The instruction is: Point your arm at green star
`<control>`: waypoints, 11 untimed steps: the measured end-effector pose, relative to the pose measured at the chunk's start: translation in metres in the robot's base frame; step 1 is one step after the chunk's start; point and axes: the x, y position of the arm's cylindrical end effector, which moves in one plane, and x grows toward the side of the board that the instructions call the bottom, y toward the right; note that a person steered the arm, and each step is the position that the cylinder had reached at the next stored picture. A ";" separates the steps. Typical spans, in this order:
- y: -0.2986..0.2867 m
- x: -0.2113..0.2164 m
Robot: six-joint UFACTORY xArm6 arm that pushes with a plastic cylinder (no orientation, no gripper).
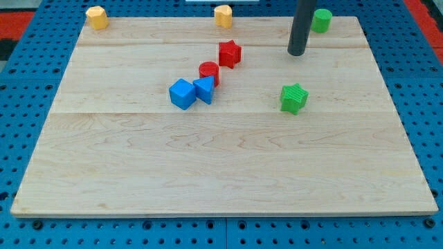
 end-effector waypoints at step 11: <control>0.013 0.096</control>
